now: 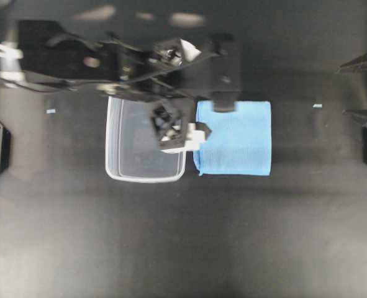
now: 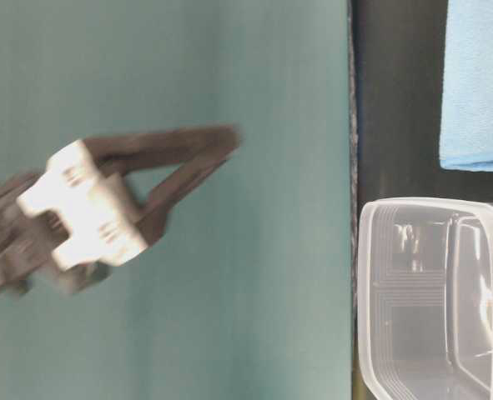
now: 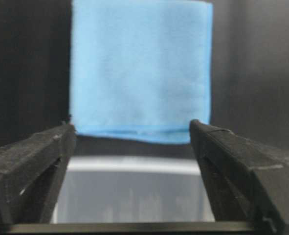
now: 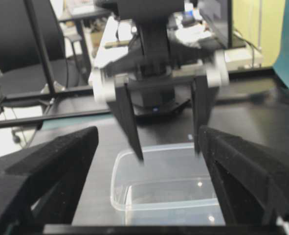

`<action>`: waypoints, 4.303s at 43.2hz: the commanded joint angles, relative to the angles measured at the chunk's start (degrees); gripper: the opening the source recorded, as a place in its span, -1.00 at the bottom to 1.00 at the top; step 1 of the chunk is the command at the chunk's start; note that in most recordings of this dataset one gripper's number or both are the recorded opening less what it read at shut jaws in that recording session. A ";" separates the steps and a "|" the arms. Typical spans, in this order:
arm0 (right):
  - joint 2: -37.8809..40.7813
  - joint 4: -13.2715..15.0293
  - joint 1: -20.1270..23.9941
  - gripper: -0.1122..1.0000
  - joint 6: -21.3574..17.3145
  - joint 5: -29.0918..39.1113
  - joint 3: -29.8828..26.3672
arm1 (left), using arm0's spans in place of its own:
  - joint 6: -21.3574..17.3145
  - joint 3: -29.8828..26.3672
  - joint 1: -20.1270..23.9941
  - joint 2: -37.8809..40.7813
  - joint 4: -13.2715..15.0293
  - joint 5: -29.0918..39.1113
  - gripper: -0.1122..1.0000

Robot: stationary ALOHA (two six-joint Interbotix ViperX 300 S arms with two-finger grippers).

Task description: Place the blue towel into the container with the left arm.

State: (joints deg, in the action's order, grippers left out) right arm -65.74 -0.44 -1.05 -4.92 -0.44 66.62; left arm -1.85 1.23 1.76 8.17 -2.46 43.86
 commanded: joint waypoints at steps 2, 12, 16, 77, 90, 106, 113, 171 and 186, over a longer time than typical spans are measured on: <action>0.18 -0.18 0.00 0.64 -0.09 -0.53 -0.44 | -2.20 -3.60 -0.09 5.36 -0.18 -0.44 0.81; -0.26 -0.18 0.00 0.63 -0.09 -0.79 -0.44 | -6.50 -8.61 -0.35 16.61 -0.18 -2.29 0.80; -0.53 -0.18 0.09 0.63 -0.09 -0.79 -0.35 | -6.50 -9.76 -0.53 19.42 -0.18 -2.90 0.80; -0.88 -0.26 0.18 0.59 -0.18 -0.88 -0.09 | -6.42 -9.32 -1.76 1.32 -0.18 11.95 -0.69; -0.70 -0.26 0.26 0.58 -2.11 -0.79 0.62 | -4.92 9.93 -0.79 -10.02 -0.18 5.80 -0.69; -0.53 -0.18 0.26 0.58 -2.46 -0.88 1.05 | -4.83 25.31 1.41 -16.79 -0.18 -2.55 -0.69; -0.44 -0.26 0.26 0.58 -2.46 -0.88 1.05 | -4.83 26.28 1.41 -16.26 -0.18 -3.87 -0.69; -0.62 -0.18 0.26 0.58 -2.37 -0.88 1.32 | 2.11 37.27 -0.62 -37.44 -0.18 -16.79 0.82; -0.70 -0.26 0.26 0.58 -2.46 -0.88 2.11 | 2.20 42.71 -0.88 -48.08 -0.18 -20.48 0.81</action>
State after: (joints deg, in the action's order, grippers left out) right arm -66.80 -0.53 -0.88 -7.29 -0.70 69.17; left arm 0.26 43.86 1.05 -37.44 -2.46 24.79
